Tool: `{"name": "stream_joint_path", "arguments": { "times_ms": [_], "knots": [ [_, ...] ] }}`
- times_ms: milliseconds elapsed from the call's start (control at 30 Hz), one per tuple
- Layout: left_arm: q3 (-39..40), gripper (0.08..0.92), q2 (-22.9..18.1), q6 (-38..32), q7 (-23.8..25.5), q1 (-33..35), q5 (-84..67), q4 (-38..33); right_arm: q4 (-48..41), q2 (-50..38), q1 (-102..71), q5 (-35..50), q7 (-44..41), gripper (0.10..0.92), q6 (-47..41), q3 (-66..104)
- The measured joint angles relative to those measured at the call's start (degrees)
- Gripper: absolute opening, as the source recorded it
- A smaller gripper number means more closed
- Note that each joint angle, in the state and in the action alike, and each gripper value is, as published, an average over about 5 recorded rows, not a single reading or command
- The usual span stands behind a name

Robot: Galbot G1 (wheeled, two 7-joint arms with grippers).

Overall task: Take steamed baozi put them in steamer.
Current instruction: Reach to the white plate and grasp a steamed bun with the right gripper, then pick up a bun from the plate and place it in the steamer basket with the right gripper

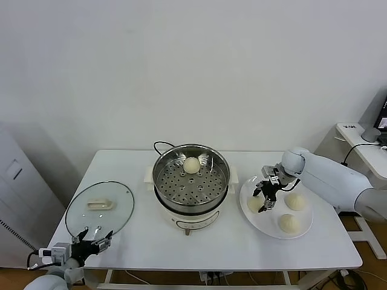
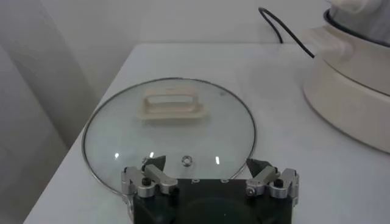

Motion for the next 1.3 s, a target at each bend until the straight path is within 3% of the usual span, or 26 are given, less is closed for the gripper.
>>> {"name": "stream_joint_path", "arguments": {
  "times_ms": [167, 500, 933, 1300],
  "knots": [
    [-0.01, 0.823, -0.17, 0.03, -0.02, -0.01, 0.01, -0.07, 0.54, -0.47, 0.33, -0.31, -0.19, 0.514, -0.29, 0.0],
    [-0.1, 0.823, -0.72, 0.24, -0.34, -0.15, 0.07, -0.45, 5.1, -2.9, 7.18, 3.18, -1.65, 0.507, -1.96, -5.42],
    [0.05, 0.823, -0.9, 0.41, -0.74, -0.18, 0.29, -0.94, 16.43, -5.16, 29.75, 17.78, -3.91, 0.508, -7.35, -20.13],
    [0.22, 0.823, -0.93, 0.39, -0.8, -0.36, 0.36, -1.06, 22.9, -2.07, 38.04, 31.91, 0.94, 0.509, -12.69, -23.1]
  ]
}}
